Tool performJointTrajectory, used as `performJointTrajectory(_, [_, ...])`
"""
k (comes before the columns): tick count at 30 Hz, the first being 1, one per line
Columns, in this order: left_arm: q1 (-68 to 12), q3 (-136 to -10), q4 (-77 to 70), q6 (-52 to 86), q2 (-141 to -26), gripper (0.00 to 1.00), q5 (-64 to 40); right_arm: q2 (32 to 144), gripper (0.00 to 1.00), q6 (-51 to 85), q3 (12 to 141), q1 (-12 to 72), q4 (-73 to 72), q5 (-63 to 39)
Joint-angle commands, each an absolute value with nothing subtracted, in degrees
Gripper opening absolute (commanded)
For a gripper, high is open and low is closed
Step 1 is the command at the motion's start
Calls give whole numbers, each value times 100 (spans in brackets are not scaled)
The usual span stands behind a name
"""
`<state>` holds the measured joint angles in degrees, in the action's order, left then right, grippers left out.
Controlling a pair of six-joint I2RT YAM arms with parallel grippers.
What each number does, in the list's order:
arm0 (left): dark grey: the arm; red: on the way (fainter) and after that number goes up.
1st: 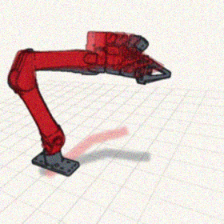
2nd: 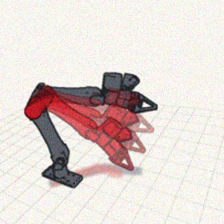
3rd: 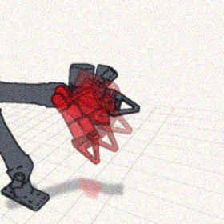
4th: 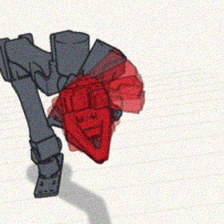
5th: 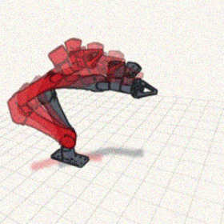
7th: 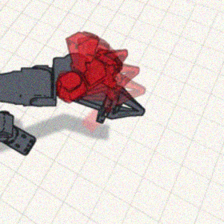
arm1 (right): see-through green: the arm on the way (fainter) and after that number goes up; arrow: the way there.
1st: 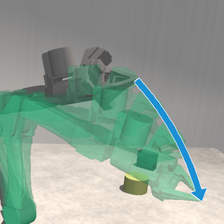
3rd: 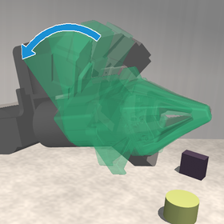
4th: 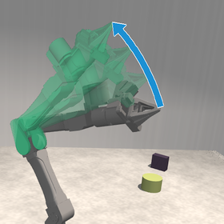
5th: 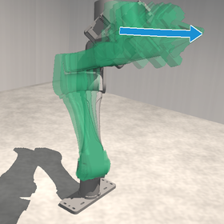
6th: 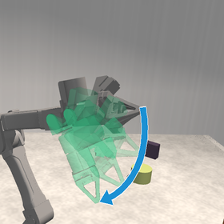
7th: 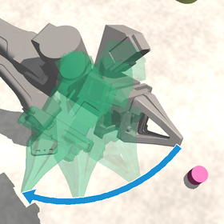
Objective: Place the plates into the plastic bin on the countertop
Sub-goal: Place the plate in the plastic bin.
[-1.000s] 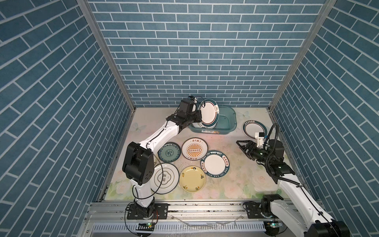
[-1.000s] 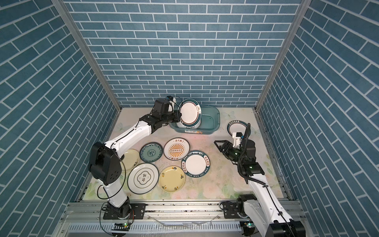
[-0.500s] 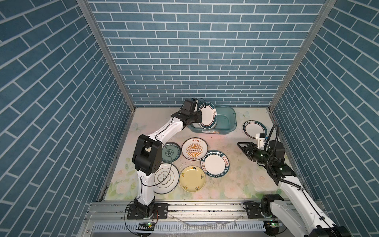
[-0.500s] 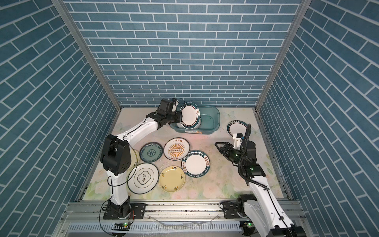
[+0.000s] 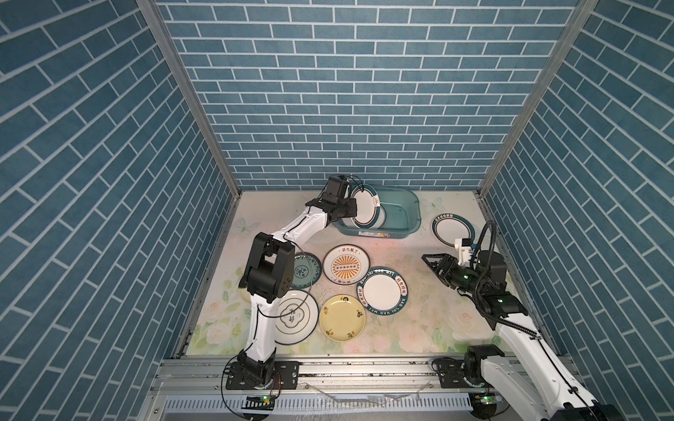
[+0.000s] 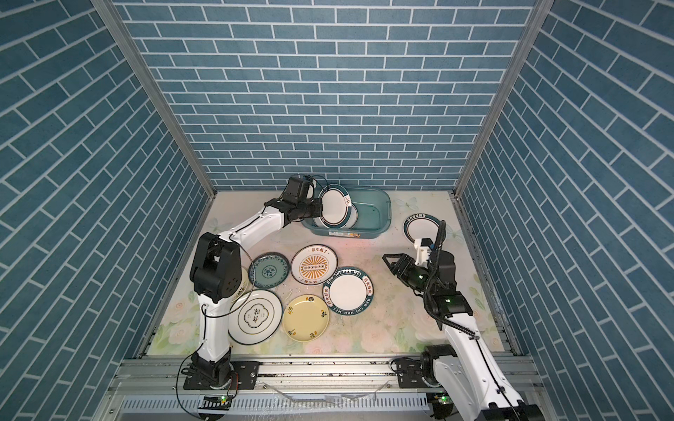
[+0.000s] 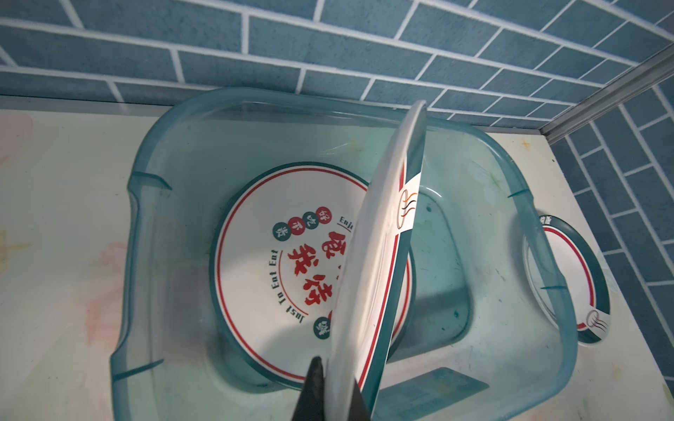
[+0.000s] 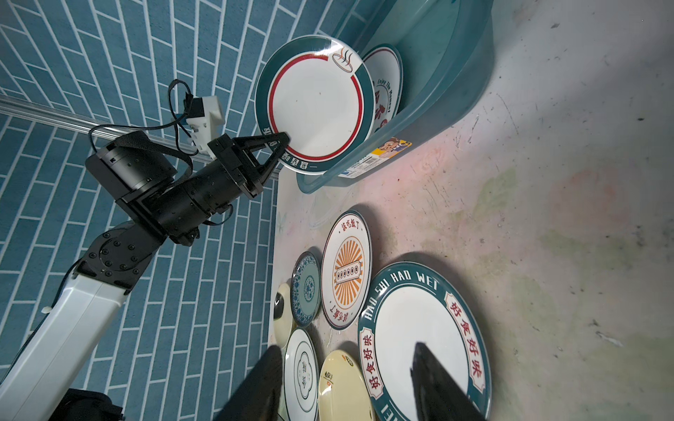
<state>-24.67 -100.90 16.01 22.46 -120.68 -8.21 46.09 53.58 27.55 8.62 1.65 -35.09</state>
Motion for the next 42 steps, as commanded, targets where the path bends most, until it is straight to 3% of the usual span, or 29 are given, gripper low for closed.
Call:
performJointTrajectory(1, [-2325, -10255, 1599, 2336, -12116, 0, -781, 4553, 58, 5181, 2672, 879, 202, -3417])
performJointTrajectory(19, [-2134, -10848, 2148, 2482, -12763, 1, -1036, 4860, 57, 5133, 2725, 883, 211, -3428])
performJointTrajectory(25, [-2114, -11054, 2241, 2466, -12901, 16, -1180, 4896, 57, 5140, 2729, 878, 211, -3419])
performJointTrajectory(31, [-2105, -11270, 2487, 2386, -13019, 22, -1241, 4931, 58, 5133, 2702, 872, 263, -3402])
performJointTrajectory(34, [-2097, -11273, 2509, 2390, -13034, 32, -1248, 4952, 58, 5133, 2691, 870, 281, -3367])
performJointTrajectory(37, [-2100, -11261, 2473, 2390, -13041, 33, -1289, 4961, 58, 5133, 2682, 868, 307, -3340])
performJointTrajectory(42, [-2096, -11287, 2435, 2371, -13001, 49, -1355, 4965, 57, 5106, 2681, 824, 405, -3247])
